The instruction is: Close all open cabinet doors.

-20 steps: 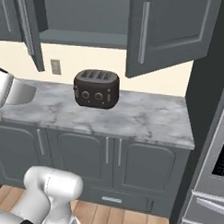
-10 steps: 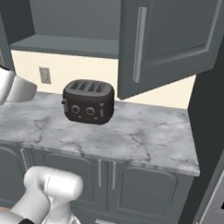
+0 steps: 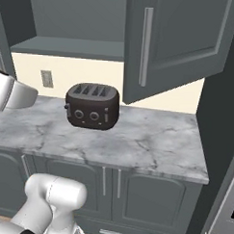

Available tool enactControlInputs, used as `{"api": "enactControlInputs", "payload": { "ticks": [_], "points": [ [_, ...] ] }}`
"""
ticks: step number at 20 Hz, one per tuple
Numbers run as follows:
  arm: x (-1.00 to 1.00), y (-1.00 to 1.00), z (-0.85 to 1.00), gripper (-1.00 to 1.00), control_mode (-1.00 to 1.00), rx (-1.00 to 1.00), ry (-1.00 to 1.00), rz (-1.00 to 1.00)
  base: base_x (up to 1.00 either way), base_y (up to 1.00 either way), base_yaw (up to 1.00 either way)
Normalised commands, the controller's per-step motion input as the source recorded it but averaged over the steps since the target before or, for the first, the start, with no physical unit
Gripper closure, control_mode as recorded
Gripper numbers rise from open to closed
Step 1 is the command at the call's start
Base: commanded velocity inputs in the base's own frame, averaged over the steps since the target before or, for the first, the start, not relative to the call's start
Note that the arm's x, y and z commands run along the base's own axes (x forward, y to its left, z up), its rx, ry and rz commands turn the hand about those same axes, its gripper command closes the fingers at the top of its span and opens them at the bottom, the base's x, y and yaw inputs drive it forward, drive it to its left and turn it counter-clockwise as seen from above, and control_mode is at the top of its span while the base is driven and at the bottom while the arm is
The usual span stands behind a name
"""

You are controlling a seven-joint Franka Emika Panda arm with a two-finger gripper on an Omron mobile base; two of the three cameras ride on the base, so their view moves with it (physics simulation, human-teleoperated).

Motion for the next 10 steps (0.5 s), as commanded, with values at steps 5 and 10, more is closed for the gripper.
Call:
{"api": "enactControlInputs", "payload": {
  "ticks": [5, 10],
  "points": [
    [0.0, 0.0, 0.0, -1.0, 1.0, 0.0, 0.0, 0.0, 0.0, 0.0, 0.0],
    [0.0, 0.0, 0.0, -1.0, 1.0, 0.0, 0.0, 0.0, 0.0, 0.0, 0.0]
  ]
}}
